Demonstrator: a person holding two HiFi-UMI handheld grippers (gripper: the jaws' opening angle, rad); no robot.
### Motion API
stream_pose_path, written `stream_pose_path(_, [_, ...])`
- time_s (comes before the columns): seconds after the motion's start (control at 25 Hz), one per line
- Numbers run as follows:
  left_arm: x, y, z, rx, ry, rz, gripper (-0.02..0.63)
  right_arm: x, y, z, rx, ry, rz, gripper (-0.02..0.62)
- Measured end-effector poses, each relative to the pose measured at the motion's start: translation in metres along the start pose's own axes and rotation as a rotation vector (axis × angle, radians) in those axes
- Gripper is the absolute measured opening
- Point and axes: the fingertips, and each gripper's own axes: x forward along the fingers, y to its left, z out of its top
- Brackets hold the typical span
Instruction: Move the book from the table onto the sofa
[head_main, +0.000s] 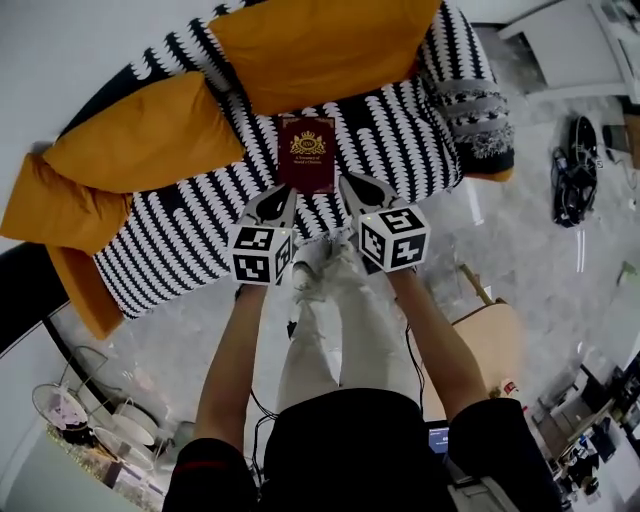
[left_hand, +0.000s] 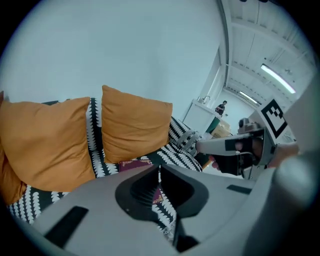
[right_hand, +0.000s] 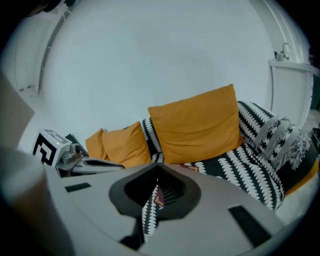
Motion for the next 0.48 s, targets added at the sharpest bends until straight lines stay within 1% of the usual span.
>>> stream_pose_path(0.2, [-0.038,-0.008,0.027,0.025,-0.047,-0.001,0.021,-0.022,0.03,0.022,-0.011,-0.033,0.004,0.017])
stream_pose_path(0.48, [-0.07,-0.033,0.062,0.028,-0.112,-0.037,0.017,-0.055,0.057,0.045,-0.048,-0.069,0.006,0.017])
